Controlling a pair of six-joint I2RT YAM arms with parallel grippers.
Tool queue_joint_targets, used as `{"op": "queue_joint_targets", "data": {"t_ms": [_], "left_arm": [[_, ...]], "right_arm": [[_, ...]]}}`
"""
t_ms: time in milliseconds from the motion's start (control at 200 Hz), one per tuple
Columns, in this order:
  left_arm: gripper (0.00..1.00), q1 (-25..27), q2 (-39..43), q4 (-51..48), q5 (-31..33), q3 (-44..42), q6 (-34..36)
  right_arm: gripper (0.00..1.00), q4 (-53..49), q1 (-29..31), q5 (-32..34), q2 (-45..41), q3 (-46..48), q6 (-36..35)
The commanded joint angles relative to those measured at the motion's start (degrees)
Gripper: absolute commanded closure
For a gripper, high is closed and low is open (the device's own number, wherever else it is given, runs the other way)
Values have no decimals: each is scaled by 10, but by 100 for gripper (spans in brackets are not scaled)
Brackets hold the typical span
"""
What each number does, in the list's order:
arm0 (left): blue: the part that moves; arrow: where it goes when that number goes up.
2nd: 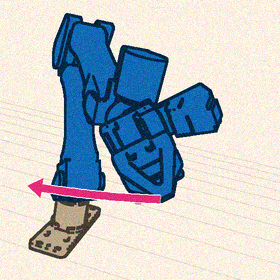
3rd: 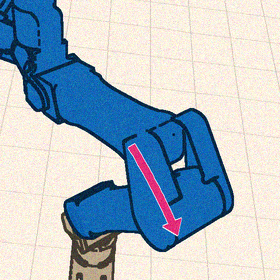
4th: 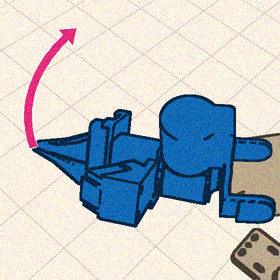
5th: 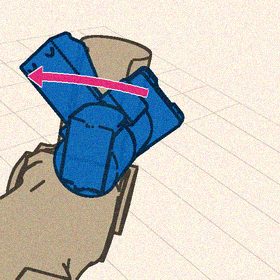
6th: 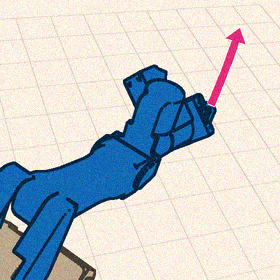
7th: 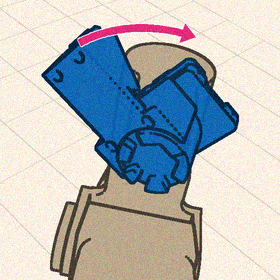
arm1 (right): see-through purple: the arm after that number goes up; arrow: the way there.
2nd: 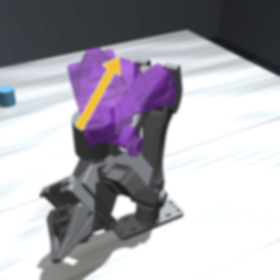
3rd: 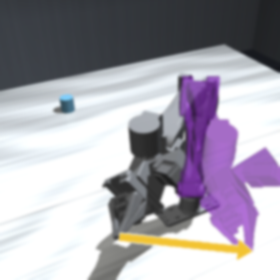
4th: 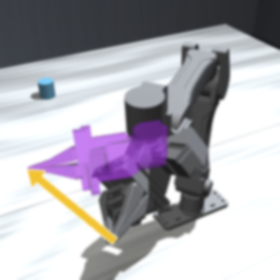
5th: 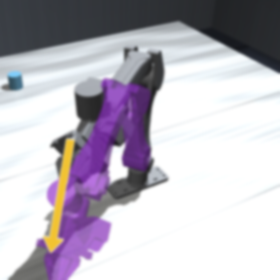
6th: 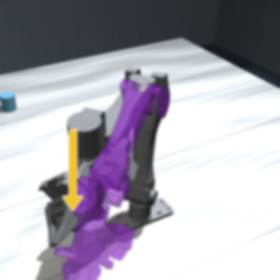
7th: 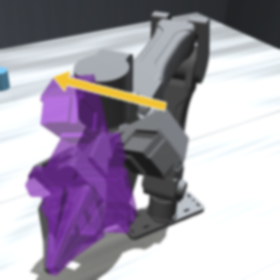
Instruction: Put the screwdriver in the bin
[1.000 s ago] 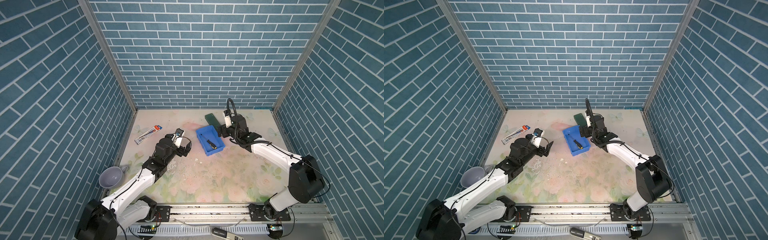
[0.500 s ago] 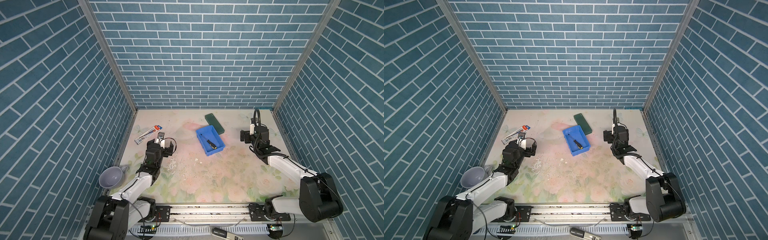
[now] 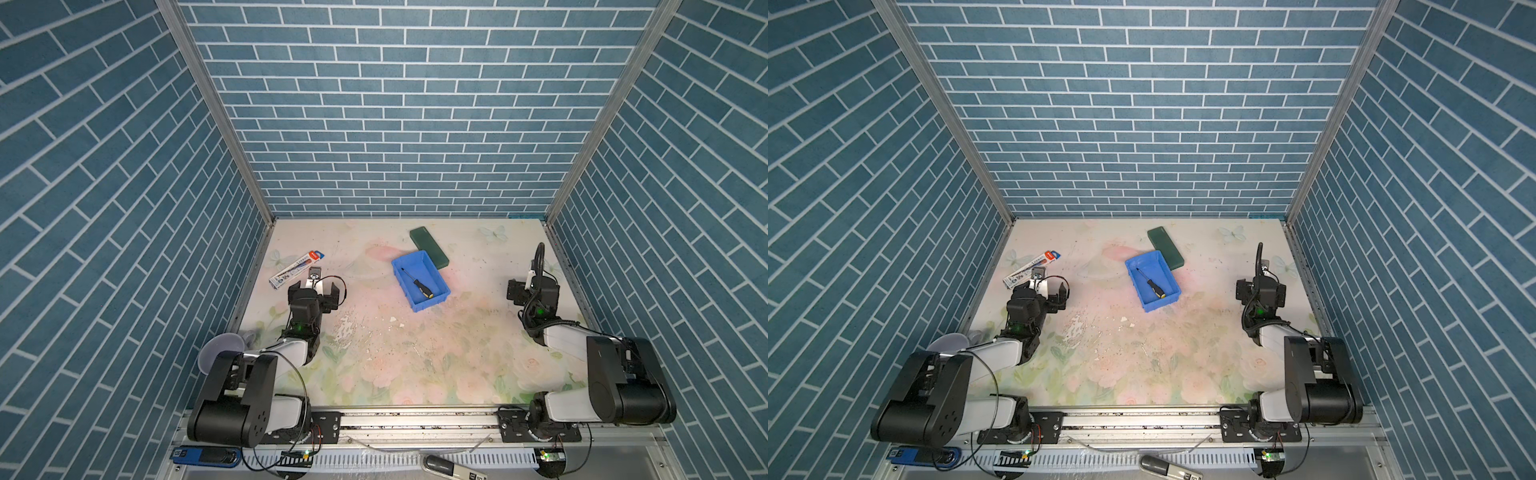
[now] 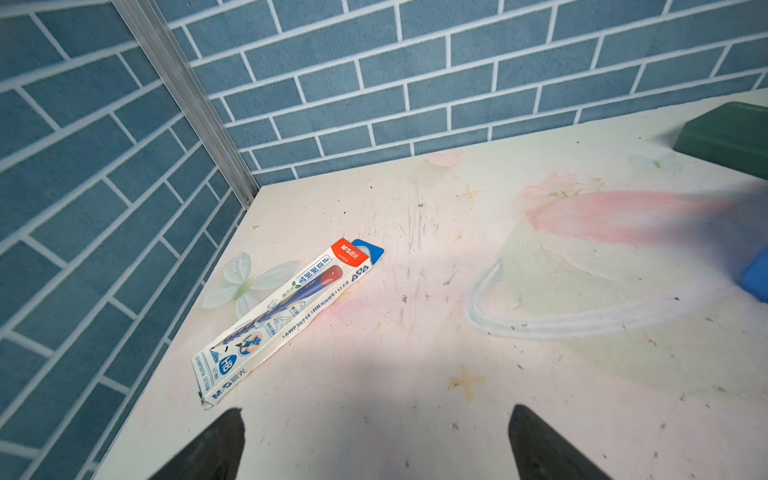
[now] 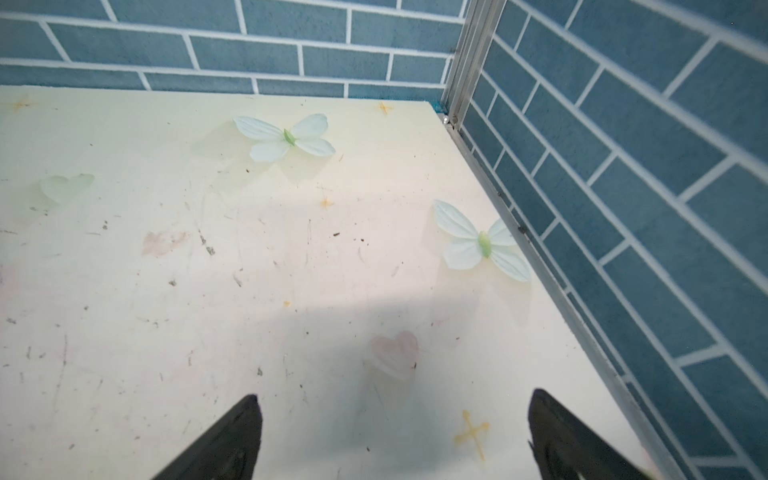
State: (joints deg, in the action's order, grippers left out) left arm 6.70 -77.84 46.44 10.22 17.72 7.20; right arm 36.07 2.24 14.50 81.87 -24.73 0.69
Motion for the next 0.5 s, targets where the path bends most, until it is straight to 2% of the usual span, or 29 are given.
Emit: {"op": "queue_joint_targets", "data": {"t_ms": [0,145,355,495], "left_arm": [[0,-11,-48,87,-7,-5,-6],[0,-13,-106,135,-10,-1,-1],[0,-41,-100,35,-44,43,-30],[0,-48,-101,43,-53,41,-32]], "right_arm": [[1,122,-19,-51,25,30,18],[1,225,-37,-80,62,69,32],[1,192,-58,-94,56,58,52],[1,169,-58,-82,59,42,55]]}}
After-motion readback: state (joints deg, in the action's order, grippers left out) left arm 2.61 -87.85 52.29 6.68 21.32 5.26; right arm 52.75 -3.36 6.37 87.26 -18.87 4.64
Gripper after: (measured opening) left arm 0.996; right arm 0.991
